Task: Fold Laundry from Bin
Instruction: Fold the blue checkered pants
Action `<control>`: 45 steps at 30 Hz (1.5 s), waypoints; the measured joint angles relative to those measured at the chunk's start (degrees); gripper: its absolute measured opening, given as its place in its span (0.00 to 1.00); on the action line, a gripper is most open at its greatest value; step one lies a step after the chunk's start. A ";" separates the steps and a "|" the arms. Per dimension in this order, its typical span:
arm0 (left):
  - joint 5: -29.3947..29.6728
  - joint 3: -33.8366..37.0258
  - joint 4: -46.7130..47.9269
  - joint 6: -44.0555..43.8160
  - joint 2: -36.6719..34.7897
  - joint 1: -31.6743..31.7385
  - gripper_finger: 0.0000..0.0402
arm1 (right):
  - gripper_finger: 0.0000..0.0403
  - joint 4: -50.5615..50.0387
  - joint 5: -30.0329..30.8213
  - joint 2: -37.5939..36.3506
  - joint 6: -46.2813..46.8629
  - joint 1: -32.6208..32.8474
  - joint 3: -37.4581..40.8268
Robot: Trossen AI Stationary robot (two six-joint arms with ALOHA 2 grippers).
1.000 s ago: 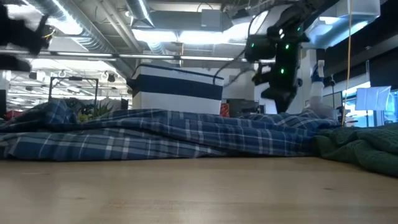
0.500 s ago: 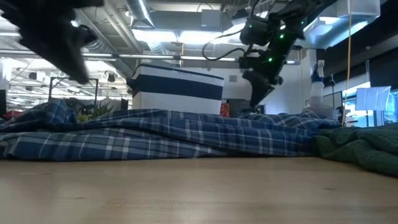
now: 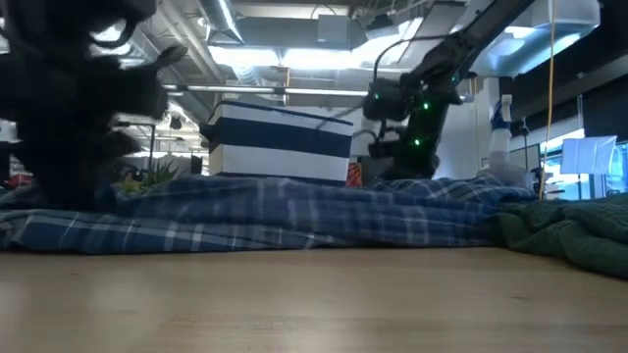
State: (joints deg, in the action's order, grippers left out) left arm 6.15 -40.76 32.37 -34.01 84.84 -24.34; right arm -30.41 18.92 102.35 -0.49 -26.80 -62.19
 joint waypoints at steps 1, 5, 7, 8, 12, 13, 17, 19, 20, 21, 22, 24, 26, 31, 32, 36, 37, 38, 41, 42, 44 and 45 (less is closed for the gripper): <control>-1.94 0.75 0.07 -1.55 0.00 -0.40 0.00 | 0.00 -1.48 1.55 0.28 0.32 -0.63 0.00; -9.06 2.89 -0.48 -6.93 -0.24 -2.70 0.00 | 0.00 -6.17 6.50 0.54 2.08 -3.28 0.00; -12.11 3.42 -0.71 -9.29 -0.26 -4.01 0.00 | 0.00 -7.91 7.56 0.45 3.11 -4.45 0.00; -13.56 3.48 -0.76 -10.23 -0.26 -4.60 0.00 | 0.00 -8.51 7.92 0.34 3.48 -4.95 0.00; -19.05 3.70 -3.74 -12.13 -0.07 -6.20 0.00 | 0.00 -9.03 8.19 -0.27 4.30 -6.20 0.00; -19.75 3.64 -4.49 -11.93 0.00 -6.38 0.00 | 0.00 -8.84 8.15 -0.65 4.30 -6.28 0.00; -17.36 2.17 -4.13 -9.56 0.03 -6.47 0.00 | 0.00 -7.83 9.14 -3.43 3.30 -6.25 -0.02; -14.61 0.91 -2.45 -7.74 -0.04 -6.24 0.00 | 0.00 -7.03 9.14 -5.71 3.06 -6.24 -0.01; -12.92 0.06 -0.81 -7.35 -0.07 -6.12 0.00 | 0.00 -6.75 9.09 -7.12 3.01 -6.04 -0.01; -11.09 -1.05 1.57 -6.90 -0.22 -5.94 0.00 | 0.00 -6.57 9.03 -8.63 2.99 -5.58 -0.02; -9.00 -2.23 4.33 -6.29 -0.44 -5.92 0.00 | 0.00 -6.49 9.01 -10.30 2.76 -5.33 -0.02; -4.81 -5.15 9.69 -5.88 -0.71 -5.72 0.00 | 0.00 -6.04 9.04 -13.48 1.88 -4.21 -0.02; -1.46 -7.68 14.80 -5.87 -1.32 -5.64 0.00 | 0.00 -5.37 8.86 -16.74 1.55 -2.57 -0.02; 7.05 -12.31 22.02 -4.82 -1.73 -5.50 0.00 | 0.00 -5.22 3.72 -21.38 0.55 3.76 -0.07; 8.35 -12.76 23.16 -4.94 -1.75 -5.33 0.00 | 0.00 -5.25 1.97 -21.43 0.54 5.34 -0.07; 9.13 -12.55 28.37 -7.82 -1.75 -4.28 0.00 | 0.00 -5.30 -3.99 -19.94 0.71 12.59 -0.07; 8.47 -12.30 29.07 -8.59 -1.75 -4.04 0.00 | 0.00 -5.36 -4.78 -19.29 1.05 14.53 -0.07; 7.23 -11.97 29.85 -9.17 -1.75 -3.98 0.00 | 0.00 -5.37 -5.18 -18.67 1.60 16.30 -0.07; 3.47 -10.98 32.04 -10.28 -1.75 -4.26 0.00 | 0.00 -5.69 -6.37 -16.64 3.17 20.77 -0.04; 2.03 -10.61 32.00 -10.38 -1.75 -4.34 0.00 | 0.00 -5.80 -6.96 -15.83 3.66 21.86 -0.04; -0.50 -9.63 31.96 -10.50 -1.75 -4.35 0.00 | 0.00 -5.88 -7.74 -13.89 4.81 23.39 -0.04; -2.09 -8.99 31.81 -10.63 -1.75 -4.41 0.00 | 0.00 -5.84 -8.18 -12.75 5.31 23.83 -0.04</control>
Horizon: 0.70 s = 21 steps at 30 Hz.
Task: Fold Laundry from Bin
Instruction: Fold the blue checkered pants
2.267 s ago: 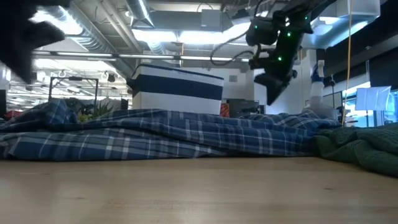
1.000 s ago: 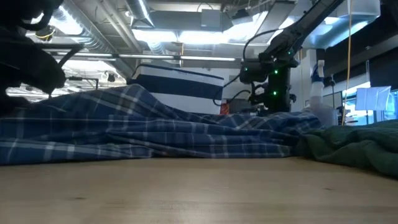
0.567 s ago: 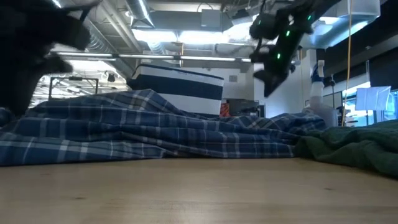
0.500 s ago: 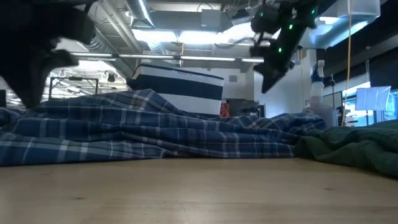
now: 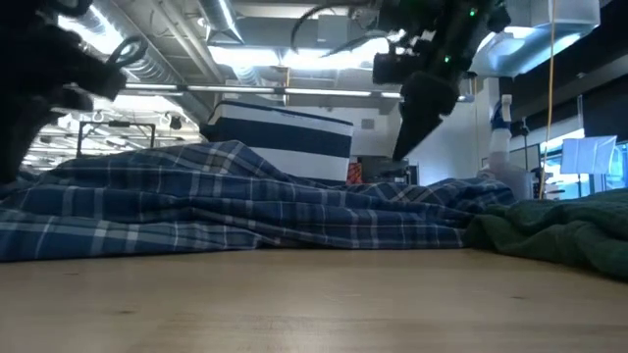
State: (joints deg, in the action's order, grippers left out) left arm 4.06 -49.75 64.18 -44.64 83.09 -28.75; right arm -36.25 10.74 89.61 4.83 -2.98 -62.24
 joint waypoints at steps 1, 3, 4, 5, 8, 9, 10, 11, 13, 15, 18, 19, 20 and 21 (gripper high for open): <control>-1.67 0.71 -0.27 -0.03 0.00 -0.02 0.00 | 0.00 -0.04 -0.26 1.19 0.60 0.17 0.00; -4.78 2.21 -0.91 -0.34 0.02 -0.02 0.00 | 0.00 -0.54 -1.21 3.80 1.41 0.04 0.00; -6.23 3.08 -1.04 -0.93 0.02 -0.02 0.00 | 0.00 -0.96 -1.31 5.32 1.88 -0.07 0.00; -7.50 3.90 -1.10 -1.78 0.02 -0.06 0.00 | 0.00 -1.38 -1.29 6.73 2.14 -0.60 0.02; -11.15 6.25 -2.83 -3.36 0.02 -0.20 0.00 | 0.00 -1.83 -1.29 10.93 2.32 -2.86 0.09; -12.24 6.94 -4.10 -3.39 0.03 -0.35 0.00 | 0.00 -1.75 -1.27 12.16 2.33 -3.94 0.09; -13.03 7.47 -5.44 -3.34 0.04 -0.51 0.00 | 0.00 -1.45 -1.03 13.35 2.33 -5.05 0.09; -14.03 7.88 -7.23 -3.26 0.04 -0.57 0.00 | 0.00 -0.97 -0.80 14.28 2.31 -6.30 0.09; -15.16 8.17 -10.73 -3.00 0.04 -0.60 0.00 | 0.00 -0.88 0.36 15.64 2.18 -9.05 0.09; -15.57 8.17 -14.35 -2.34 0.04 -0.70 0.00 | 0.00 -0.08 2.39 16.18 1.56 -12.12 0.05; -15.65 8.17 -21.37 0.23 0.04 -0.88 0.00 | 0.00 2.28 4.53 16.41 -0.31 -16.70 0.04; -15.67 8.17 -24.12 1.10 0.04 -0.92 0.00 | 0.00 3.72 4.70 16.41 -0.91 -18.08 0.04; -15.70 8.17 -26.78 1.88 0.04 -0.90 0.00 | 0.00 5.32 4.68 16.41 -1.82 -19.45 0.04; -15.75 8.17 -29.83 2.93 0.04 -0.90 0.00 | 0.00 6.86 4.74 16.41 -2.47 -20.61 0.04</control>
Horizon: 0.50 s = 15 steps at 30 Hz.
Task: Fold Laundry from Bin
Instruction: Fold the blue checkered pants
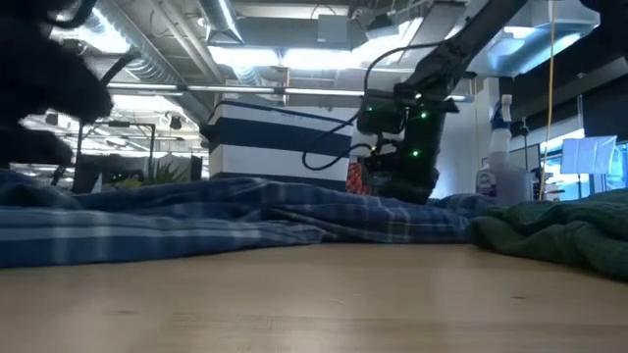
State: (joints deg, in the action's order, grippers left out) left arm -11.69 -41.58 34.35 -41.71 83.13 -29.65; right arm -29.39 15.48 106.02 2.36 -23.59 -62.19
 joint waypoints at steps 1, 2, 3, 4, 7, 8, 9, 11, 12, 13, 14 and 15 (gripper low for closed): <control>-0.03 0.00 -2.89 1.17 0.00 0.00 0.00 | 0.00 1.74 0.00 0.01 -0.93 -1.09 0.00; 0.00 0.00 -5.58 2.48 0.00 0.00 0.00 | 0.00 3.56 -0.02 0.00 -1.61 -2.12 0.00; 0.11 0.00 -8.08 3.89 0.00 0.00 0.00 | 0.00 5.39 -0.03 0.02 -2.47 -2.90 0.00; 0.27 -0.05 -9.98 5.23 0.00 0.00 0.00 | 0.00 7.02 -0.02 0.00 -2.75 -3.53 0.00; 1.74 -1.59 -10.12 8.66 0.00 0.00 0.00 | 0.00 8.00 -0.72 -0.18 -4.12 -4.57 -0.67; 2.41 -2.39 -9.14 9.60 0.00 0.00 0.00 | 0.00 7.67 -1.37 -0.40 -4.26 -4.62 -1.15; 3.10 -3.28 -7.51 10.55 0.00 -0.02 0.00 | 0.00 7.20 -2.57 -0.98 -4.23 -4.52 -1.62; 4.90 -5.26 -2.99 11.83 0.00 -0.05 0.00 | 0.00 5.73 -4.14 -2.46 -4.23 -3.32 -2.35; 6.01 -6.40 -0.68 12.27 0.00 -0.07 0.00 | 0.00 5.45 -4.32 -3.42 -4.21 -2.40 -2.52; 7.62 -7.42 1.59 12.70 0.00 -0.09 0.00 | 0.00 4.86 -3.92 -4.44 -4.21 -1.11 -2.54; 9.23 -8.40 3.71 12.96 0.00 -0.09 0.00 | 0.00 4.67 -3.51 -5.53 -4.21 0.37 -2.54; 10.88 -9.25 5.38 13.28 0.00 -0.14 0.00 | 0.00 4.72 -3.18 -6.56 -4.36 1.86 -2.54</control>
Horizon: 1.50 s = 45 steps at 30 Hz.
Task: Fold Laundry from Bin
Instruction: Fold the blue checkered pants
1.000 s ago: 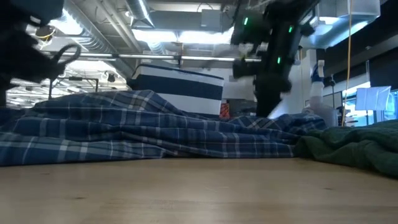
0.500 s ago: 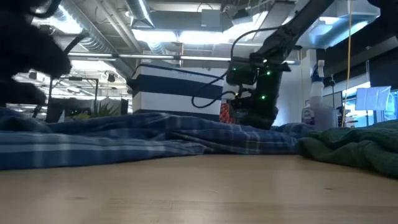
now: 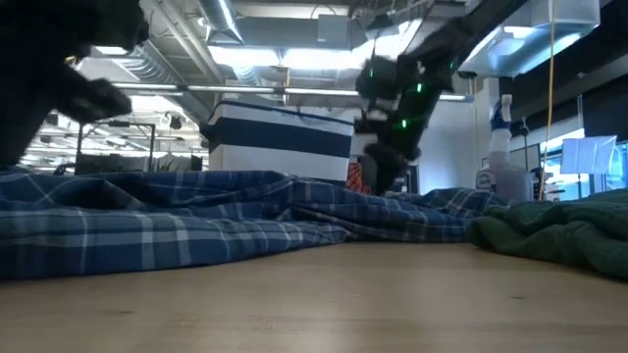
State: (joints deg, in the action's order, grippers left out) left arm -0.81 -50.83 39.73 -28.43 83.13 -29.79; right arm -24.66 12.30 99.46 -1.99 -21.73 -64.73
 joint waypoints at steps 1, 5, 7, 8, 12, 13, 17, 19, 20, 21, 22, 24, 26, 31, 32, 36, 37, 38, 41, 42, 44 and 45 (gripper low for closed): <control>1.79 -0.69 1.32 0.56 0.00 -0.29 0.00 | 0.00 -0.12 0.38 -1.00 -0.01 1.83 -0.02; 6.62 -1.81 1.68 4.86 0.00 -3.34 0.00 | 0.00 -0.39 3.68 -3.53 0.01 10.14 -0.02; 7.66 -1.81 2.29 5.92 0.00 -5.66 0.00 | 0.00 0.57 5.22 -3.63 0.08 14.49 -0.02; 8.19 -1.81 2.67 6.08 0.00 -7.03 0.00 | 0.00 1.36 5.18 -3.62 0.10 16.53 -0.02; 11.31 -1.81 4.77 4.26 0.00 -12.68 0.00 | 0.00 7.43 3.97 -3.17 -0.06 23.95 -0.09; 12.64 -1.81 4.64 3.62 0.00 -14.15 0.00 | 0.00 8.71 3.95 -3.04 -0.25 25.45 -0.09; 16.54 -1.81 3.68 3.56 0.14 -18.57 0.00 | 0.00 15.01 5.07 -3.00 -0.46 29.78 -0.07; 16.56 -1.81 2.26 3.55 0.46 -19.54 0.00 | 0.00 16.64 5.07 -3.01 -0.47 30.45 -0.07; 16.56 -1.81 1.42 3.53 0.53 -19.76 0.00 | 0.00 17.12 5.13 -2.99 -0.45 30.48 -0.07; 16.58 -1.81 0.56 3.50 0.55 -19.86 0.00 | 0.00 17.40 5.11 -2.99 -0.45 30.40 -0.07; 16.42 -1.81 -0.68 3.55 0.55 -19.86 0.00 | 0.00 17.45 5.13 -2.99 -0.46 30.38 -0.07; 15.69 -1.81 -3.31 4.67 0.55 -19.67 0.03 | 0.00 17.02 5.18 -2.99 -0.30 30.26 -0.07; 14.68 -1.81 -5.52 5.67 0.55 -19.29 0.07 | 0.00 17.07 5.11 -2.99 -0.24 29.87 -0.04; 12.24 -1.81 -6.06 6.07 1.49 -18.57 0.21 | 0.00 17.16 5.11 -2.99 0.02 29.96 -0.04; 11.80 -1.81 -6.05 6.12 1.87 -18.57 0.24 | 0.00 17.21 5.08 -2.99 0.07 29.96 -0.04; 10.18 -1.81 -4.93 7.50 4.32 -18.73 0.34 | 0.00 17.22 5.08 -2.99 0.16 29.96 -0.04; 9.80 -1.81 -4.15 7.88 5.02 -18.84 0.35 | 0.00 17.25 5.08 -2.99 0.17 29.96 -0.04; 9.72 -1.81 -3.49 8.03 5.78 -19.04 0.37 | 0.00 17.27 5.08 -2.99 0.17 29.96 -0.04; 9.87 -1.81 -3.12 10.10 8.05 -19.41 0.39 | 0.00 17.24 5.11 -2.99 0.17 29.96 -0.04; 9.93 -1.81 -3.15 11.07 8.84 -19.43 0.39 | 0.00 17.32 5.13 -2.99 0.17 29.96 -0.04; 10.85 -1.81 -2.85 12.52 10.42 -19.41 0.40 | 0.00 17.35 5.15 -2.99 0.17 29.96 -0.04; 12.08 -1.81 -2.49 12.89 11.13 -19.26 0.39 | 0.00 17.34 5.15 -2.99 0.17 29.96 -0.04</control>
State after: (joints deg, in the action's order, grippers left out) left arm 11.27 -52.64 37.24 -15.54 94.26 -49.04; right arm -7.32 17.45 96.47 -1.83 8.23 -64.77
